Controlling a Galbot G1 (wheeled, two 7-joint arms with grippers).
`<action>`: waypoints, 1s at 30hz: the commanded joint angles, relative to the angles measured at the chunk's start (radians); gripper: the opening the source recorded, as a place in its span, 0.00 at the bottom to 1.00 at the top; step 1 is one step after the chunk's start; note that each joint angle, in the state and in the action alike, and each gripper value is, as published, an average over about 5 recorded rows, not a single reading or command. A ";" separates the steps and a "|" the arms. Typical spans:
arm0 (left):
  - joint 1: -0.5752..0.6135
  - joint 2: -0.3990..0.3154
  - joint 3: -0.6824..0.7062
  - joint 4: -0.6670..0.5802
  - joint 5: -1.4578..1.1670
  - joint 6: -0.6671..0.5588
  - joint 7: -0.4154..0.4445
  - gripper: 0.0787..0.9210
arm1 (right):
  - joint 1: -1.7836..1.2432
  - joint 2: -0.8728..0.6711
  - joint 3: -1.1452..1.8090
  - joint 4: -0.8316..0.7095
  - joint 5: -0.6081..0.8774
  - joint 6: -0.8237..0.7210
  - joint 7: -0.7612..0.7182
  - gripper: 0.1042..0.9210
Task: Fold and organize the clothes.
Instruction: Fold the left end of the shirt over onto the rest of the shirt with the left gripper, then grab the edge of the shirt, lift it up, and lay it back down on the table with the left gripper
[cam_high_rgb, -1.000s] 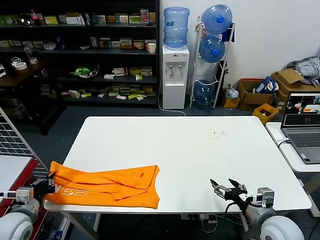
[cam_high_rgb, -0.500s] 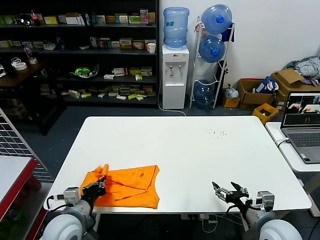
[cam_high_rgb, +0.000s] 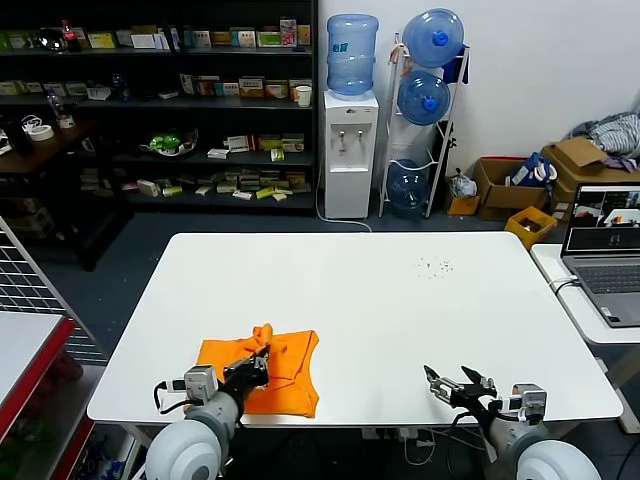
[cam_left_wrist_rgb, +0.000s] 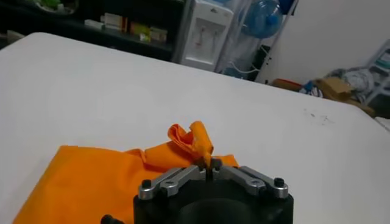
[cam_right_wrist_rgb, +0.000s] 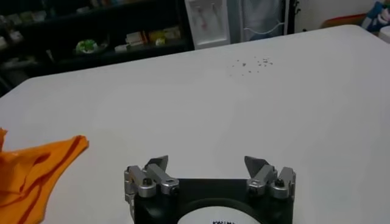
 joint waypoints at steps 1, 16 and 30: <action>-0.039 -0.043 0.056 -0.008 0.014 0.024 -0.003 0.04 | 0.002 0.002 -0.001 0.000 0.002 0.000 0.001 0.88; 0.024 0.028 -0.066 -0.031 0.003 0.018 0.038 0.45 | 0.012 -0.003 -0.011 -0.003 0.009 0.000 -0.002 0.88; 0.302 0.315 -0.389 0.172 -0.037 -0.098 0.393 0.87 | 0.025 0.000 -0.027 -0.012 0.011 0.006 -0.012 0.88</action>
